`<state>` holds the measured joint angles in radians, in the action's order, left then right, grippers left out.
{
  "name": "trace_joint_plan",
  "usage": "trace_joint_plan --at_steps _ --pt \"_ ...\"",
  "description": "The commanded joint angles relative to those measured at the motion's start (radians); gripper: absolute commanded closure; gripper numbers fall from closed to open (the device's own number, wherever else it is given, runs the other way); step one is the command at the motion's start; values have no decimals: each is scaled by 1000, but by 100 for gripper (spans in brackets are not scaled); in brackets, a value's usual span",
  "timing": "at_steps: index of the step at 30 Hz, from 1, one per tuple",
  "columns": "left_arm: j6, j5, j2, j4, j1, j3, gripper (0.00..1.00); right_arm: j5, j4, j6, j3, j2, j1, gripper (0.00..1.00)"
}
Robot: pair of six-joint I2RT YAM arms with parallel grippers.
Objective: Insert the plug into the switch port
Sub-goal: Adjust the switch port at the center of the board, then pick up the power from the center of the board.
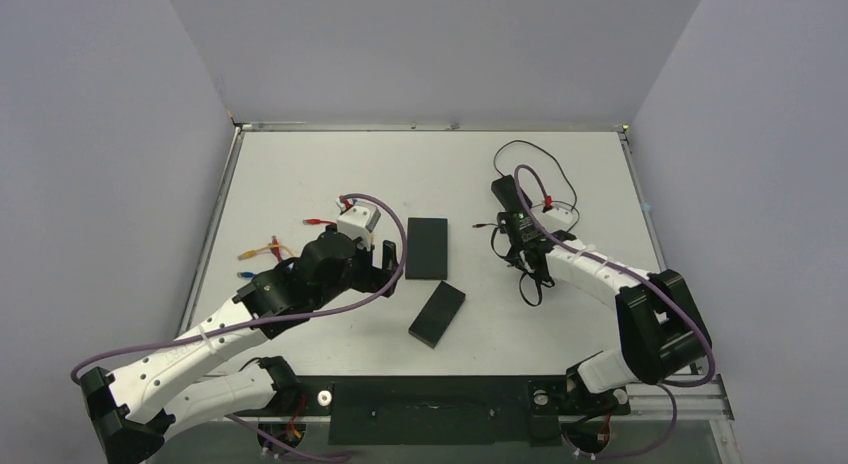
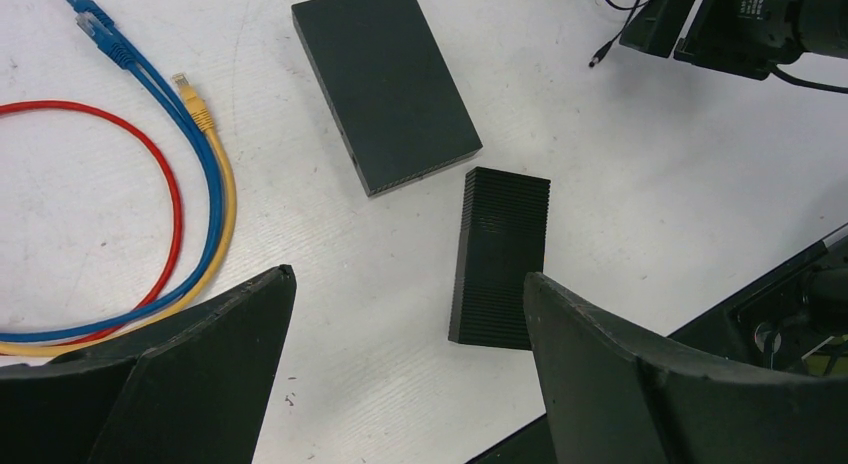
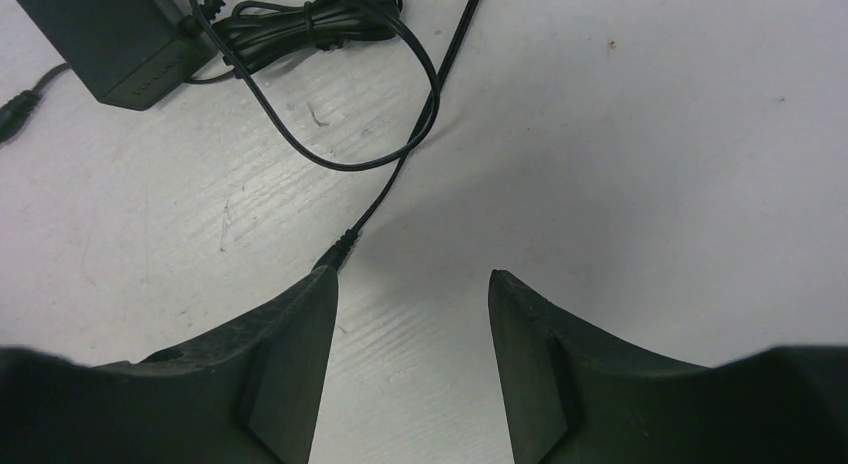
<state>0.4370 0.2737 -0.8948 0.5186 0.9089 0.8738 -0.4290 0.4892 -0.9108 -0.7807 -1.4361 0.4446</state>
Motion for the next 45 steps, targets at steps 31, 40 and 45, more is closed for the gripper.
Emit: trace_joint_plan --at_steps 31,40,45 --pt "-3 14 16 -54 -22 -1 17 11 -114 -69 -78 -202 -51 85" --pt "4 2 23 -58 -22 -9 17 38 -140 -78 -37 -162 -48 100" --pt "6 -5 35 -56 -22 -8 17 29 -140 -86 -5 -70 -36 100"
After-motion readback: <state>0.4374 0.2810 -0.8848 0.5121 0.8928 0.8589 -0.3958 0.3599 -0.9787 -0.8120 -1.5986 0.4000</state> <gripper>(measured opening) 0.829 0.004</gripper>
